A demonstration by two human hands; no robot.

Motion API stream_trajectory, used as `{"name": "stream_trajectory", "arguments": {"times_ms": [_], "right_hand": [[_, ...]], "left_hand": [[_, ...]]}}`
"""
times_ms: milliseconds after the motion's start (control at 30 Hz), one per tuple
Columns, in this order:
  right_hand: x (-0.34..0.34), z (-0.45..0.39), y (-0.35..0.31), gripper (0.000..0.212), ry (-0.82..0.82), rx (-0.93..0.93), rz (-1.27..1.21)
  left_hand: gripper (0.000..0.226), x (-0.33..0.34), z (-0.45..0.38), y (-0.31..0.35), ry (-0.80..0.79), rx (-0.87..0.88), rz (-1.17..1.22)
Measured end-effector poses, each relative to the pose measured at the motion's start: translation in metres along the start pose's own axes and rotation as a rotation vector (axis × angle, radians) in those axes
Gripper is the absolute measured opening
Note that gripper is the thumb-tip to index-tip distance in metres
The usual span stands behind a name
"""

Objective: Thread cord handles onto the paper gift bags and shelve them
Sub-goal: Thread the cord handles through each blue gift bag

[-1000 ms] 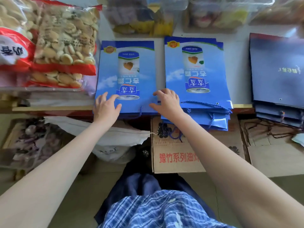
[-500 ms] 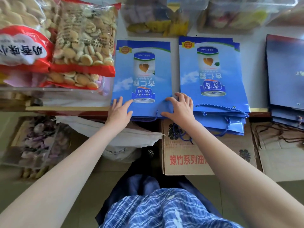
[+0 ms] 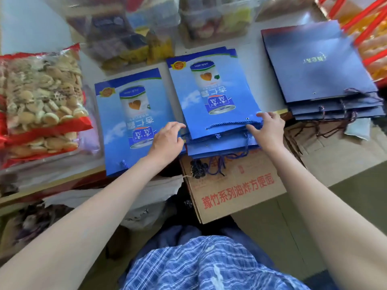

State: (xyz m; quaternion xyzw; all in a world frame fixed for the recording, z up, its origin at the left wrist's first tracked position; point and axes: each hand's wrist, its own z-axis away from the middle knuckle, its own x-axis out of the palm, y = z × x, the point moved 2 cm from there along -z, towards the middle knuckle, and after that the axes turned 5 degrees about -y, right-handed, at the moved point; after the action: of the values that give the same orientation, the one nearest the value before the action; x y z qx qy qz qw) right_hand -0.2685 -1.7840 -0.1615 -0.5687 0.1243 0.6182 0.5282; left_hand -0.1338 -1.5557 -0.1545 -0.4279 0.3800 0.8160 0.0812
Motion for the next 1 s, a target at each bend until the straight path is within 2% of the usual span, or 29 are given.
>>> {"name": "stream_trajectory", "arguments": {"times_ms": [100, 200, 333, 433, 500, 567, 667, 833, 933, 1000], "right_hand": [[-0.005, -0.009, 0.017, 0.040, -0.120, 0.053, -0.017], [-0.012, -0.001, 0.014, 0.023, 0.021, -0.005, 0.054], [-0.041, 0.011, 0.007, 0.013, 0.169, -0.100, -0.031], [-0.083, 0.018, 0.007, 0.008, 0.211, -0.118, -0.287], [-0.101, 0.027, 0.013, 0.004, 0.161, -0.093, -0.336], [-0.101, 0.036, 0.022, 0.004, 0.069, -0.057, -0.302], [-0.079, 0.044, 0.032, 0.019, -0.111, -0.026, -0.233], [-0.028, 0.040, 0.024, 0.041, -0.243, -0.065, -0.137], [-0.013, 0.042, 0.012, 0.036, -0.275, -0.100, -0.123], [-0.013, 0.043, 0.011, 0.033, -0.259, -0.027, -0.223]], "left_hand": [[0.042, 0.014, -0.006, 0.021, -0.112, 0.044, -0.005], [0.041, 0.023, -0.012, 0.031, -0.186, -0.004, -0.032], [0.037, 0.017, -0.019, 0.038, -0.128, -0.101, -0.251], [0.050, 0.011, -0.028, 0.061, -0.077, 0.078, -0.249], [0.056, 0.016, -0.037, 0.078, -0.168, 0.153, -0.322], [0.054, 0.029, -0.046, 0.089, -0.284, 0.148, -0.444], [0.040, 0.045, -0.050, 0.095, -0.250, 0.160, -0.567], [0.018, 0.035, -0.044, 0.087, -0.191, 0.179, -0.400], [0.009, 0.019, -0.028, 0.089, -0.204, 0.193, -0.172], [0.008, 0.010, -0.017, 0.094, -0.211, 0.194, 0.016]]}}
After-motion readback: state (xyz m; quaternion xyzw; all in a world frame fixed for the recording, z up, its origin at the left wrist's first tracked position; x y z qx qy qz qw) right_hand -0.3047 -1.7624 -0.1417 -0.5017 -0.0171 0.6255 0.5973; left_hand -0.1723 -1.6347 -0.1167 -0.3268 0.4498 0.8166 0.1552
